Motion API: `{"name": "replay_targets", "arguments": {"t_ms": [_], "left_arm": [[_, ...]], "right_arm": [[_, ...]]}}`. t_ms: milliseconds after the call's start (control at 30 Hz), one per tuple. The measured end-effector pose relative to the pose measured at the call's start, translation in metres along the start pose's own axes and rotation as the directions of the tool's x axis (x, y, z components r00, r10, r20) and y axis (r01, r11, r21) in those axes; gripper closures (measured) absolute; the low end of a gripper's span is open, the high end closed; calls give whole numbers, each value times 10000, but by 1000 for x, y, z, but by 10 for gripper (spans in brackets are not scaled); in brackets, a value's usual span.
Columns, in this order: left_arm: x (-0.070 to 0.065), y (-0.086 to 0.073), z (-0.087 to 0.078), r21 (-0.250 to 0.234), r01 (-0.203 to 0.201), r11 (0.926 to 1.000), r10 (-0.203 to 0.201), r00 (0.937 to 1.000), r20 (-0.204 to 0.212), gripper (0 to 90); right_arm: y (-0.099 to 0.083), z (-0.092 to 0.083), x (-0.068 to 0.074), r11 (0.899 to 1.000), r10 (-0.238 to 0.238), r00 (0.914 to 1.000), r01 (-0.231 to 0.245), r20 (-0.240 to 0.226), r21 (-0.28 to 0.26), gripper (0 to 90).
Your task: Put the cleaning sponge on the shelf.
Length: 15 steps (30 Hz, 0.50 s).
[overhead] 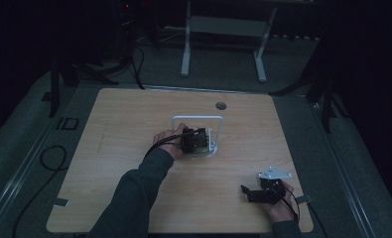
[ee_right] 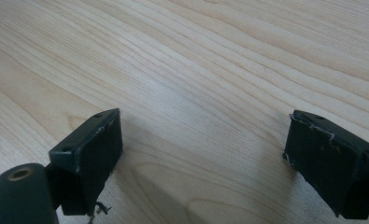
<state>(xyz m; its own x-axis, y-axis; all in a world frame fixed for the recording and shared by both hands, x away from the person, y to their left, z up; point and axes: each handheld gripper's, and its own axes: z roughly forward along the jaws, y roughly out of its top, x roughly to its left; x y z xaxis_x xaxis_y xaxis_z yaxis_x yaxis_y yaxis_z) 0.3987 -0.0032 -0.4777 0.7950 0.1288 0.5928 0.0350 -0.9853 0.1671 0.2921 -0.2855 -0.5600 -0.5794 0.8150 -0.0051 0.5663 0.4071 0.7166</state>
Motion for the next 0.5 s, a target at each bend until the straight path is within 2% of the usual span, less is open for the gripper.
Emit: {"name": "replay_targets", "arguments": {"t_ms": [200,367,500], "left_arm": [[0,2,1,-61,337,9994,-337,9994,-18,726],[-2,3,2,-58,408,9992,-408,9992,5,718],[-3,2,4,67,559,9984,-559,9984,1,657]], "right_arm": [[0,0,0,10000,-4,10000,4,1,-1,109],[0,0,0,10000,0,10000,0,-1,-1,109],[0,0,0,10000,-1,10000,1,0,1,108]]}}
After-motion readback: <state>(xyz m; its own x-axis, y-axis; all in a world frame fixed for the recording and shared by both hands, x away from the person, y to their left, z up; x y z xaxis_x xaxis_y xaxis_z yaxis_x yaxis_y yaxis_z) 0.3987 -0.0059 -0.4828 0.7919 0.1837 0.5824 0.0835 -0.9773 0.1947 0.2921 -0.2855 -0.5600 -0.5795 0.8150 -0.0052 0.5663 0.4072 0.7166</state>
